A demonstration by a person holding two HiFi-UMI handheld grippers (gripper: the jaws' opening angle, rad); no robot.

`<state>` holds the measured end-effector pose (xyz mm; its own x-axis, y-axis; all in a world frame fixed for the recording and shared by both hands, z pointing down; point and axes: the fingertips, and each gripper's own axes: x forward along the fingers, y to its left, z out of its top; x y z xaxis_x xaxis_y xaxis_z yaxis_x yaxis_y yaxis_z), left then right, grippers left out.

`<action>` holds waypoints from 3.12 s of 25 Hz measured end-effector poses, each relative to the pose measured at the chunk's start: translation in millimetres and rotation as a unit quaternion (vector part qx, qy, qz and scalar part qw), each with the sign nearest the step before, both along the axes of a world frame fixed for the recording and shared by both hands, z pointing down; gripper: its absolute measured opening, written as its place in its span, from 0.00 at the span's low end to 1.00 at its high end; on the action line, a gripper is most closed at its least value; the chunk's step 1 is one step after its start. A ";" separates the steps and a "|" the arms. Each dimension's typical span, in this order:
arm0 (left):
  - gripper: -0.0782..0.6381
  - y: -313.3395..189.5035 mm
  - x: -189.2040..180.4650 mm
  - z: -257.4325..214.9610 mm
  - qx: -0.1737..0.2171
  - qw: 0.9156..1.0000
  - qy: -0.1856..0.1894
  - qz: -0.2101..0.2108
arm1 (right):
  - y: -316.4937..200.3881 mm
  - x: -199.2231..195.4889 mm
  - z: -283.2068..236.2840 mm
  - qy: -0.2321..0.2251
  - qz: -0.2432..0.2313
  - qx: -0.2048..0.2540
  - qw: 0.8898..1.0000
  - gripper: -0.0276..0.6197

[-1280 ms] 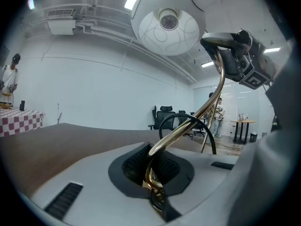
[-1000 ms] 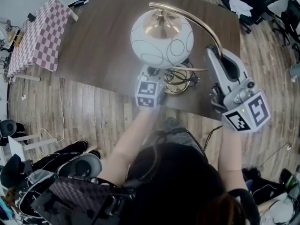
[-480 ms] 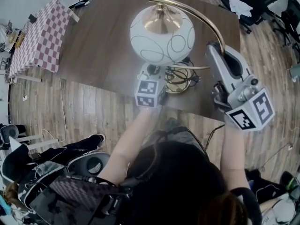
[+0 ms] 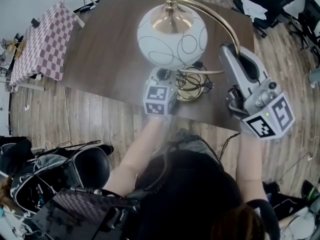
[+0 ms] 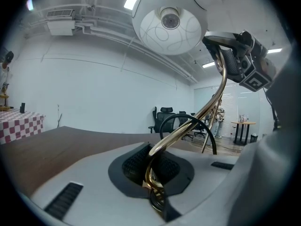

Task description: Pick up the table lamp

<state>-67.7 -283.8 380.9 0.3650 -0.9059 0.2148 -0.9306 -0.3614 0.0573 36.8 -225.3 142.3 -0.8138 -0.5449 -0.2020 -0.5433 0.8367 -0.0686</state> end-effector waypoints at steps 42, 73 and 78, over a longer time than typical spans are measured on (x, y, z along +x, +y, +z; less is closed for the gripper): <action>0.11 3.7 1.6 -41.6 0.008 1.000 0.007 -0.001 | 11.2 -3.8 -46.5 -0.024 -0.026 0.019 0.999 0.05; 0.11 8.0 -3.4 -45.9 0.003 1.000 0.010 -0.008 | 17.1 -13.5 -54.9 -0.027 -0.050 0.016 0.998 0.05; 0.11 8.7 -3.4 -48.2 0.004 1.000 0.012 -0.005 | 19.8 -15.1 -56.9 -0.025 -0.052 0.016 0.998 0.05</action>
